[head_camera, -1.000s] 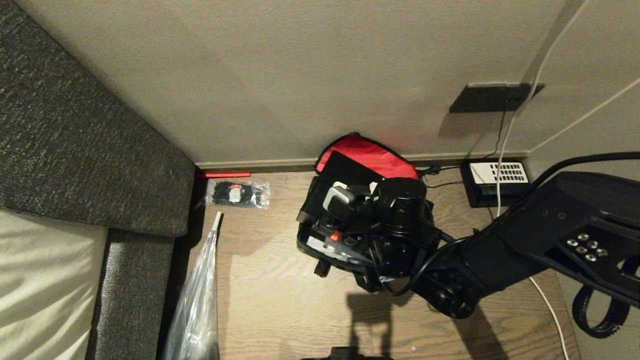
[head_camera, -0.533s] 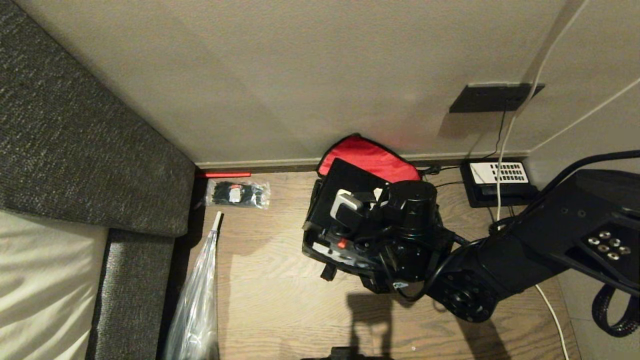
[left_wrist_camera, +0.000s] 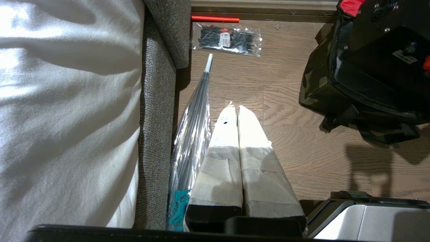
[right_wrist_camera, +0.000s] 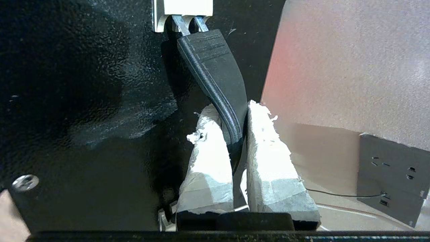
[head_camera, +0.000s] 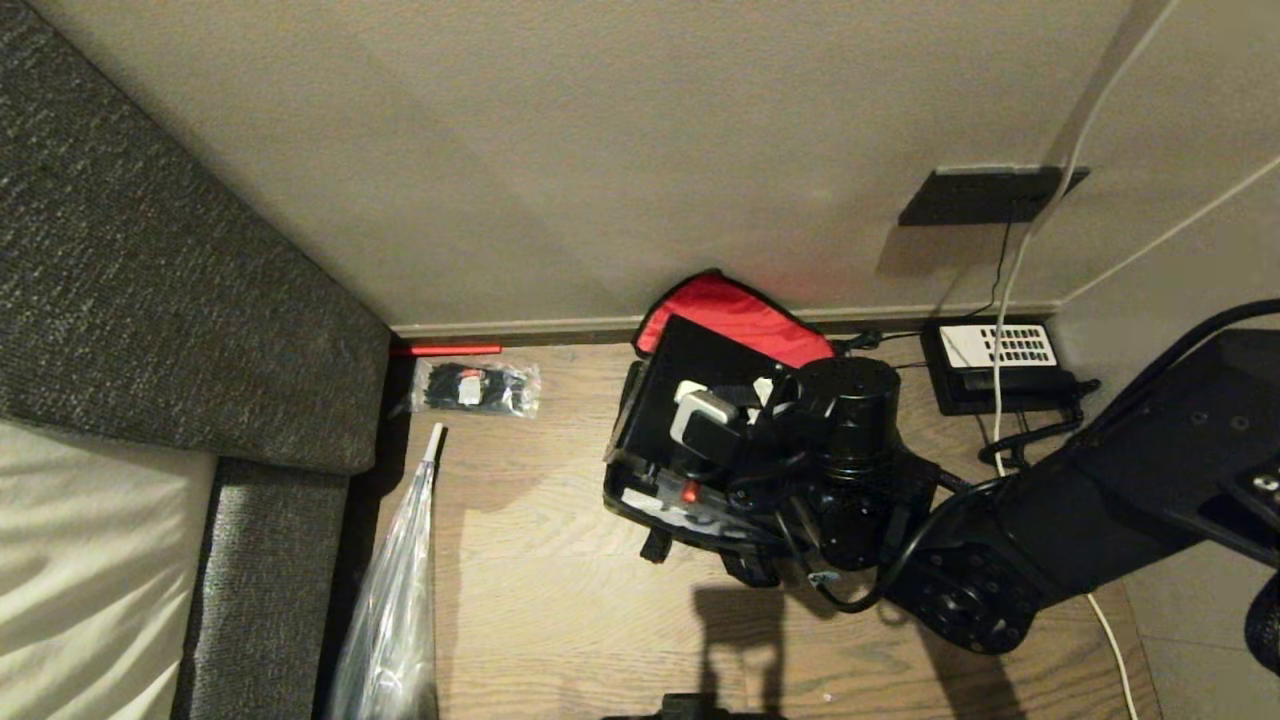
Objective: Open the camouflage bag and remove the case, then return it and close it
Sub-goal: Place the black box back
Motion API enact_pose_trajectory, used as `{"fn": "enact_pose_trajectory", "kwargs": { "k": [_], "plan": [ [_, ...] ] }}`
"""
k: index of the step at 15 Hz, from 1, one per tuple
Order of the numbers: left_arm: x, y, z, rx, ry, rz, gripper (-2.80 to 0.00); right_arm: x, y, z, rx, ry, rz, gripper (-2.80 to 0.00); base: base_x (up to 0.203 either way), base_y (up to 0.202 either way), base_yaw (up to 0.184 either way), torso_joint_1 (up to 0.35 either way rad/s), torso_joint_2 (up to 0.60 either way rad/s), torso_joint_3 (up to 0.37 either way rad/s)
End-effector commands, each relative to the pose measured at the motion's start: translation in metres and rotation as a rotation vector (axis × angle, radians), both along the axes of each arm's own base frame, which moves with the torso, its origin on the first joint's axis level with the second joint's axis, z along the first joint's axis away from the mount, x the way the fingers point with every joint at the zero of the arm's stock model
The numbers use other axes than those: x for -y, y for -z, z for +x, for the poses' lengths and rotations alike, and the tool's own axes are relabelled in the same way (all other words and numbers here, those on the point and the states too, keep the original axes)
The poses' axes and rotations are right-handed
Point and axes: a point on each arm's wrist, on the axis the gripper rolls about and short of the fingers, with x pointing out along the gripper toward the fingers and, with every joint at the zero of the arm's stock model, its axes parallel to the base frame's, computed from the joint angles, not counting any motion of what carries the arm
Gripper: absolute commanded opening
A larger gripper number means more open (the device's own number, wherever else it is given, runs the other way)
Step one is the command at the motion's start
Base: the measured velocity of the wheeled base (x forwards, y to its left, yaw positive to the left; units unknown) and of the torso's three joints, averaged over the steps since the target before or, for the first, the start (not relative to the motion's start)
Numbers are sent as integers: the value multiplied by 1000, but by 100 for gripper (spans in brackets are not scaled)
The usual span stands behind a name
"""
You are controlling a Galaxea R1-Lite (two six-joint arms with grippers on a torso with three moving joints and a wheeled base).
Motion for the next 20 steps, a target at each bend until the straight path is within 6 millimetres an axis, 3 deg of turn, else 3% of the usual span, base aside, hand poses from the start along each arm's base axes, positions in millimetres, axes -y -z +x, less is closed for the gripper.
{"fn": "enact_pose_trajectory", "kwargs": {
  "k": [1,14,20],
  "plan": [
    [0,1,0,-1,-1,0,-280,4,1,-5,-7,2,-19,-280,0,0,0,0,0,0],
    [0,1,0,-1,-1,0,-280,10,31,1,-49,-8,-44,-280,0,0,0,0,0,0],
    [0,1,0,-1,-1,-1,-280,11,33,0,-38,-3,-32,-280,0,0,0,0,0,0]
  ]
}}
